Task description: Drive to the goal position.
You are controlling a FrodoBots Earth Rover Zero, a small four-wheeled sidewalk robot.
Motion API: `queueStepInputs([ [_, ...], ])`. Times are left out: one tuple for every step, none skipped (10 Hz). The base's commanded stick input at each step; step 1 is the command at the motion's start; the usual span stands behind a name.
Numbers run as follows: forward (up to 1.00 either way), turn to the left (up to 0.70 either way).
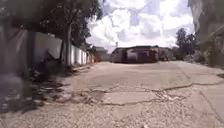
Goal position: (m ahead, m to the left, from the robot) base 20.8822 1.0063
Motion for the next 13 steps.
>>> queueStepInputs([
  [0.85,-0.29],
  [0.85,-0.11],
  [0.85,0.0],
  [0.85,0.0],
  [0.85,0.0],
  [0.85,0.0],
  [0.85,0.0],
  [0.85,0.0],
  [0.85,0.0],
  [0.85,0.0],
  [0.85,0.0],
  [0.85,0.0],
  [0.85,0.0],
])
